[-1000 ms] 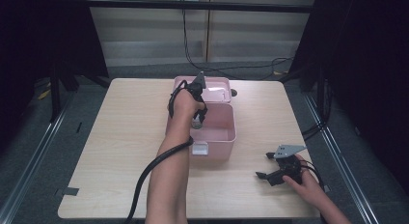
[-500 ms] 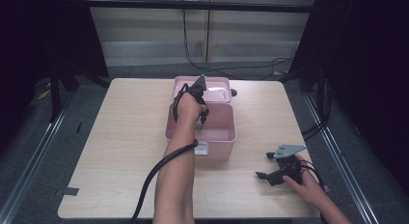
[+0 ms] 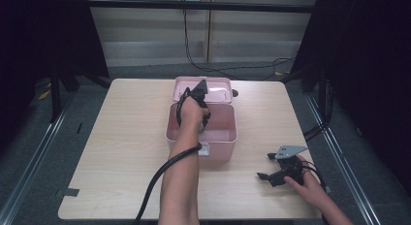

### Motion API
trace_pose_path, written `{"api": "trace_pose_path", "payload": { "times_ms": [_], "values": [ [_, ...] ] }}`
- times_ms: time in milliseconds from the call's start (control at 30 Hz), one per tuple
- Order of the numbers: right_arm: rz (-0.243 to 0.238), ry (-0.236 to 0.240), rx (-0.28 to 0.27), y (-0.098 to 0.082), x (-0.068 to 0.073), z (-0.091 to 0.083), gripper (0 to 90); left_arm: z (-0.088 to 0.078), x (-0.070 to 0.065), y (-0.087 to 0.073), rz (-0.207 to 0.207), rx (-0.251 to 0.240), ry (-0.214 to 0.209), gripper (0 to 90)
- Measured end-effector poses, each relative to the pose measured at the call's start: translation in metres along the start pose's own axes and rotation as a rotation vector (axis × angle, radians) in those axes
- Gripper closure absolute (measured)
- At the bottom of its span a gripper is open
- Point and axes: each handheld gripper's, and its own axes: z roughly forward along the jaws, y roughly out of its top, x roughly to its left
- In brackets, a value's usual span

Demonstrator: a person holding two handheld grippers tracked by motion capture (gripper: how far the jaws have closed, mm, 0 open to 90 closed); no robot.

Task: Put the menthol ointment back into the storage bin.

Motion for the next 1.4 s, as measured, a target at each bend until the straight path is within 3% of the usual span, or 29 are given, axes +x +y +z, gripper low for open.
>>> {"api": "trace_pose_path", "payload": {
  "times_ms": [800,867,933,1400],
  "values": [
    [0.000,0.000,0.000,0.0000,0.0000,0.0000,10.1,0.0079,0.0028,-0.0042,0.020,-0.015,0.019,49.4],
    [0.000,0.000,0.000,0.0000,0.0000,0.0000,10.0,0.0084,0.0021,-0.0051,0.006,-0.022,0.015,49.3],
    [0.000,0.000,0.000,0.0000,0.0000,0.0000,10.0,0.0083,0.0033,-0.0058,0.025,-0.015,0.009,49.1],
    [0.001,0.000,0.000,0.0000,0.0000,0.0000,10.0,0.0069,0.0013,-0.0079,0.017,-0.010,0.002,43.0]
  ]
}}
